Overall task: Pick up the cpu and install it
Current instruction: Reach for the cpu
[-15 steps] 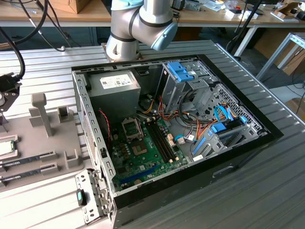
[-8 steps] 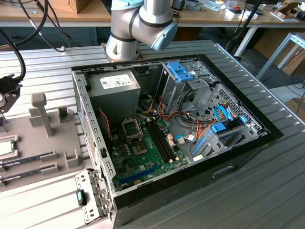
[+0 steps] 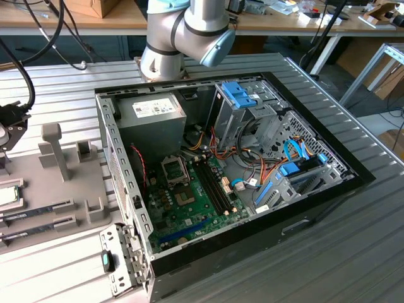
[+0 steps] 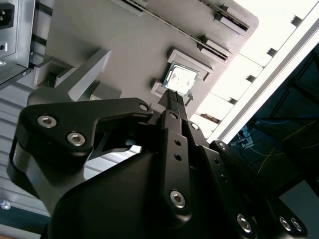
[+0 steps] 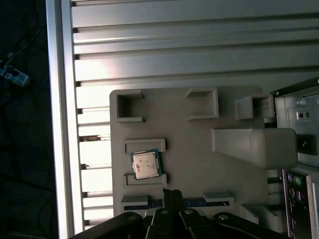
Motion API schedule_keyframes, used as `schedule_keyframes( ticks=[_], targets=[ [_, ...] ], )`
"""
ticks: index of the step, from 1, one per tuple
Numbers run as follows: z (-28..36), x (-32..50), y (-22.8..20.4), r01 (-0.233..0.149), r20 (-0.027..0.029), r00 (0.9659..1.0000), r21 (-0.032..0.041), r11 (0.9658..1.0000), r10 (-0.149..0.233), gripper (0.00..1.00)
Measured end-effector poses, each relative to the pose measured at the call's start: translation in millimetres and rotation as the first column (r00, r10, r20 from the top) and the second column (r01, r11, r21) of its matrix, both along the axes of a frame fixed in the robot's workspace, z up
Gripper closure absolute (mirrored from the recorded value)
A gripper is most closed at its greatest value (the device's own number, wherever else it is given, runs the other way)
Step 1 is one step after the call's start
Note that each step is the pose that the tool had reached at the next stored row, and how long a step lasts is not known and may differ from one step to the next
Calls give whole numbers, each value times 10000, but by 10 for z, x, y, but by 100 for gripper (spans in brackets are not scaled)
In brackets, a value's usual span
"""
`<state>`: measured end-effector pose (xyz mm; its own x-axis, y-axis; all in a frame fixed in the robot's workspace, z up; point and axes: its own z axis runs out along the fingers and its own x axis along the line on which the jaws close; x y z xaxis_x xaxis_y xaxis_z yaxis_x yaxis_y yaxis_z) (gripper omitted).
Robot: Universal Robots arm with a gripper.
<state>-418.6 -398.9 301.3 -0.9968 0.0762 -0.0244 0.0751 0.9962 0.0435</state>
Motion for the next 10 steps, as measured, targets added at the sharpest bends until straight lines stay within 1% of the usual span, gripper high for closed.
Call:
schedule_keyframes(
  ticks=[7, 9, 10],
  targets=[
    [-12, 0, 0, 0, 2, 10000, 1, 10000, 0, 89],
    [-14, 0, 1, 1, -15, 10000, 3, 10000, -1, 89],
    [-15, 0, 1, 1, -42, 10000, 3, 10000, -1, 89]
  ],
)
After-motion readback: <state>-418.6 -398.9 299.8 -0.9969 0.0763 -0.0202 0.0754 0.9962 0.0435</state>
